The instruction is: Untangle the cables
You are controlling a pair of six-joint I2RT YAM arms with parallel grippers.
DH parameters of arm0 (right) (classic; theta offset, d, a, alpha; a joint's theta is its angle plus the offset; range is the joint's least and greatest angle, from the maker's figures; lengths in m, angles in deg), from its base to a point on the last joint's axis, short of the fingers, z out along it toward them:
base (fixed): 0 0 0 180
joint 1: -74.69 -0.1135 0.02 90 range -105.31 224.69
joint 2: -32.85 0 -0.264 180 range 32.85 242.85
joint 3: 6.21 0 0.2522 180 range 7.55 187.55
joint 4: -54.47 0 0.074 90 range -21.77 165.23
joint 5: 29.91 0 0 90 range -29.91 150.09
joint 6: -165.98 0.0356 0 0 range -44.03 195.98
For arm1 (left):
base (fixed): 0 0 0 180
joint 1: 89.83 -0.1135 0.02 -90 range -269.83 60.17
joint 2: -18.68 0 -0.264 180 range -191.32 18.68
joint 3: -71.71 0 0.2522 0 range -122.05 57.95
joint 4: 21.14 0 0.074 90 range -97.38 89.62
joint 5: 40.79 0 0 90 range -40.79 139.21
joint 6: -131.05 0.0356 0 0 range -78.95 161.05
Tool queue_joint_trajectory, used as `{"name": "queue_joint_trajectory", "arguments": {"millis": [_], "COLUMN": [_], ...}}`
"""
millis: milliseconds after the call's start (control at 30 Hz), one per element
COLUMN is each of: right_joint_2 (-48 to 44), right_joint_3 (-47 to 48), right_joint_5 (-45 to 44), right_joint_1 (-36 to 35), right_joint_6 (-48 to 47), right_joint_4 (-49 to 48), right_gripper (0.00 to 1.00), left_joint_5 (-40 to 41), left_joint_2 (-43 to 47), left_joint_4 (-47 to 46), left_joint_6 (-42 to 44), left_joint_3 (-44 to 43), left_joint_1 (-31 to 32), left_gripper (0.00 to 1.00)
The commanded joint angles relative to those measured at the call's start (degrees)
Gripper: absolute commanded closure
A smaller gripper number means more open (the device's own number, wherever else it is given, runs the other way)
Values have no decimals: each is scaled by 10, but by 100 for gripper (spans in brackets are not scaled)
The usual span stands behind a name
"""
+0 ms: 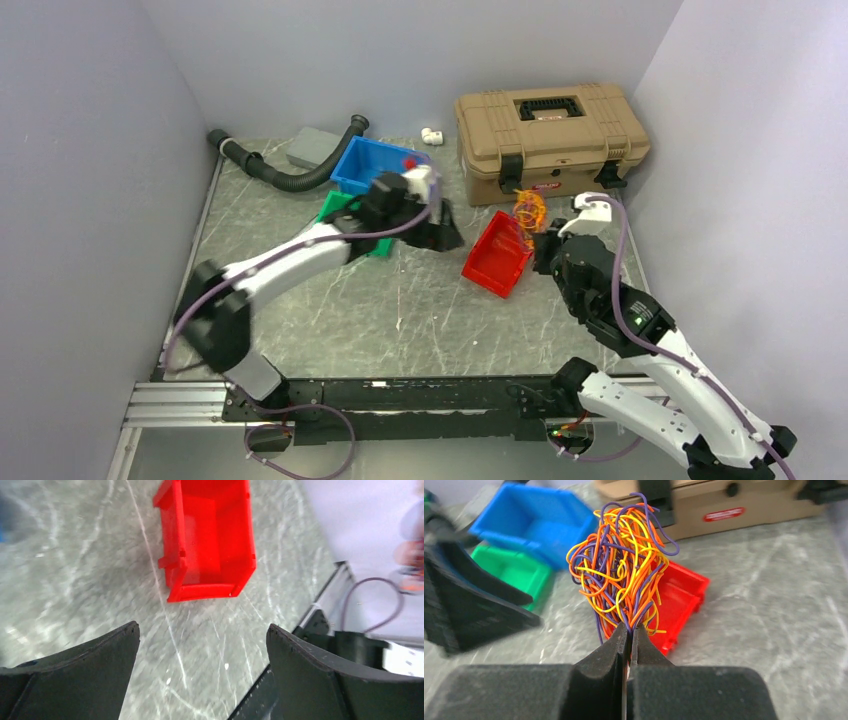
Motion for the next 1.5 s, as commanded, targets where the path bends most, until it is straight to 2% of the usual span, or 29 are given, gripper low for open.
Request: {"name": "queue_joint_trajectory", "arguments": {"millis": [0, 100, 233, 433, 533, 567, 633, 667, 733, 767, 833, 867, 900, 933, 967, 1100, 1200, 1333, 1467], "right_joint_2": [18, 42, 84, 125, 147, 154, 163, 166, 165, 164, 160, 158, 155, 150, 143, 118, 115, 123, 136], "right_joint_3": [-24, -41, -54, -85, -90, -91, -95, -97, -98, -96, -88, -84, -82, -83, -87, -103, -101, -96, -94], "right_joint_5": [187, 299, 374, 480, 530, 544, 568, 570, 556, 535, 463, 423, 372, 338, 328, 375, 463, 562, 608], "right_joint_1": [1, 0, 1, 1, -1, -1, -5, -8, -10, -10, -10, -9, -9, -9, -6, -3, 2, 7, 10], "right_joint_6": [-53, -55, -29, 12, 28, 34, 38, 39, 37, 35, 34, 36, 39, 43, 35, -7, -22, -21, -8], "right_joint_4": [-123, -184, -244, -345, -383, -392, -409, -413, -404, -387, -331, -300, -275, -259, -254, -275, -303, -339, -360], "right_gripper": [100, 100, 100, 100, 100, 100, 100, 100, 100, 99, 87, 77, 45, 24, 18, 19, 21, 25, 28], "left_joint_5": [-144, -157, -191, -215, -214, -208, -197, -193, -195, -193, -188, -188, -190, -196, -207, -303, -393, -438, -472], "left_joint_2": [176, 263, 351, 339, 314, 304, 279, 268, 254, 254, 262, 270, 280, 285, 290, 284, 265, 265, 260], "left_joint_4": [-112, -150, -229, -270, -317, -327, -347, -357, -385, -387, -388, -381, -372, -360, -353, -351, -413, -539, -566], "left_joint_6": [8, 13, -19, -50, -78, -86, -103, -110, -118, -121, -118, -111, -103, -86, -73, -38, -57, -111, -126], "left_joint_3": [135, 214, 292, 307, 312, 311, 309, 309, 313, 317, 331, 337, 341, 344, 347, 352, 369, 404, 394], "left_joint_1": [-67, -80, -96, -102, -101, -101, -102, -105, -114, -120, -135, -143, -150, -155, -158, -159, -158, -151, -131], "left_gripper": [1, 1, 1, 1, 6, 11, 33, 51, 96, 100, 100, 100, 100, 100, 100, 100, 100, 100, 100]}}
